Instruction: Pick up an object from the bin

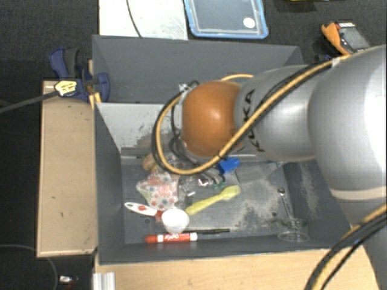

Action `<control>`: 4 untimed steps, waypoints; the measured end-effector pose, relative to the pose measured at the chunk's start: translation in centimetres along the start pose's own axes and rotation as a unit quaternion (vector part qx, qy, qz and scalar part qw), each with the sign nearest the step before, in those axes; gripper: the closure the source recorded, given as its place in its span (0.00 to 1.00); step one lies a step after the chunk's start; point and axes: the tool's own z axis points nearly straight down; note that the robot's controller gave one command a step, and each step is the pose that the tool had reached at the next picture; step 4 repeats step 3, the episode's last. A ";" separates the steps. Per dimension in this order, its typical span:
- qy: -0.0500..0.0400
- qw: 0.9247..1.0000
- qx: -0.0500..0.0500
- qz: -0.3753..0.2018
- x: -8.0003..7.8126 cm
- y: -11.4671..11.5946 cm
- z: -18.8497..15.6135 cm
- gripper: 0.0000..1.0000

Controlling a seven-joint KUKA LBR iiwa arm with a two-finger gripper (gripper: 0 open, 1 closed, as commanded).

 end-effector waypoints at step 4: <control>-0.006 0.910 0.002 -0.415 0.1 6.2 2.4 1.00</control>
Offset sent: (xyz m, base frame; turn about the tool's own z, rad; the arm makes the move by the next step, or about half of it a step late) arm -0.0312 -0.0070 -0.0259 -0.4393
